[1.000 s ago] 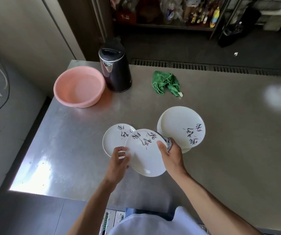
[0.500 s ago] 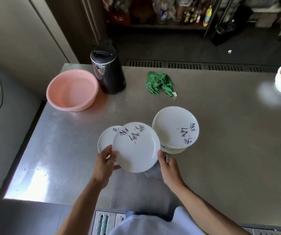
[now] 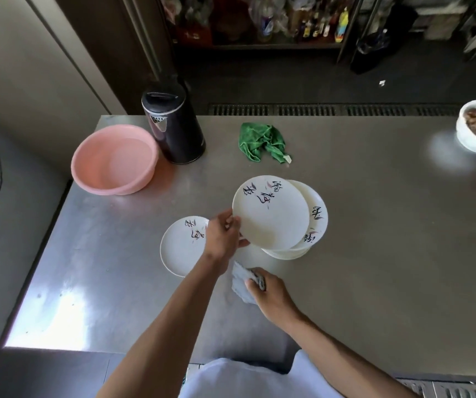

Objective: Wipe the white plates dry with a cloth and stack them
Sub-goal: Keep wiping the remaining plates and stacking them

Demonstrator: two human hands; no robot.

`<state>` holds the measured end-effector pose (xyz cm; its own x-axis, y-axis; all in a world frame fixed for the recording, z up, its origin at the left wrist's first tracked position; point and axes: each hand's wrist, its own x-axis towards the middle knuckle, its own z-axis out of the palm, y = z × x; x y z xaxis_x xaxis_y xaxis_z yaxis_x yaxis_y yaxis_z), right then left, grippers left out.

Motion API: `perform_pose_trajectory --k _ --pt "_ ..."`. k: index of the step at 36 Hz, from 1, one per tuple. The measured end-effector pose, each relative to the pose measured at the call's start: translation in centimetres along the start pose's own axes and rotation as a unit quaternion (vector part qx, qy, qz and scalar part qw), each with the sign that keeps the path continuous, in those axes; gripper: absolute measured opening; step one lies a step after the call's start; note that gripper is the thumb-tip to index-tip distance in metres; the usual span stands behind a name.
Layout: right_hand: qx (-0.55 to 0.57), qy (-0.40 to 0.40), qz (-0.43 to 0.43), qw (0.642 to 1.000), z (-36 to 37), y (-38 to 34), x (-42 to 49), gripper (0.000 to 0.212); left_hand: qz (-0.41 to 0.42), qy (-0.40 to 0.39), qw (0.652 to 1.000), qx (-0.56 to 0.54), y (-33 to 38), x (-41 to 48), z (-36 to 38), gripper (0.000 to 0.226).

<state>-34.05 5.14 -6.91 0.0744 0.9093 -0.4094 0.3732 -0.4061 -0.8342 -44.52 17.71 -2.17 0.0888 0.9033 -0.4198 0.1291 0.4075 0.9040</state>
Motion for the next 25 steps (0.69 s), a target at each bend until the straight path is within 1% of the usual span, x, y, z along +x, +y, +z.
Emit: perform_pose_trajectory --k 3,6,9,14,17,20,22,25 --pt "-0.003 -0.002 0.002 1.0 -0.1 0.0 -0.1 0.014 -0.008 -0.007 1.0 0.003 0.2 0.3 1.2 0.029" --pt "-0.006 0.015 0.003 1.0 -0.1 0.0 -0.2 0.027 -0.021 -0.002 1.0 -0.006 0.2 0.4 2.1 0.033" --pt "0.001 0.018 0.009 1.0 -0.1 0.3 -0.2 0.025 -0.029 0.012 1.0 0.005 0.1 0.6 2.7 0.035" --pt "0.009 0.017 0.0 1.0 -0.1 0.5 -0.1 0.023 -0.007 0.023 0.997 0.073 -0.4 0.7 3.1 0.035" --pt "0.008 0.025 0.0 1.0 -0.2 0.2 0.0 0.03 -0.002 0.016 0.995 0.101 -0.8 0.7 3.2 0.03" --pt "0.005 0.024 0.009 1.0 -0.1 0.0 0.2 0.032 0.003 -0.001 0.991 0.136 -1.1 0.2 3.5 0.027" --pt "0.006 0.022 0.013 1.0 0.1 -0.1 0.3 0.03 0.015 -0.021 0.983 0.18 -1.1 -0.2 3.7 0.035" --pt "0.006 0.017 0.021 1.0 0.4 -0.1 0.7 0.023 0.024 -0.068 0.962 0.262 -1.3 0.0 3.8 0.056"
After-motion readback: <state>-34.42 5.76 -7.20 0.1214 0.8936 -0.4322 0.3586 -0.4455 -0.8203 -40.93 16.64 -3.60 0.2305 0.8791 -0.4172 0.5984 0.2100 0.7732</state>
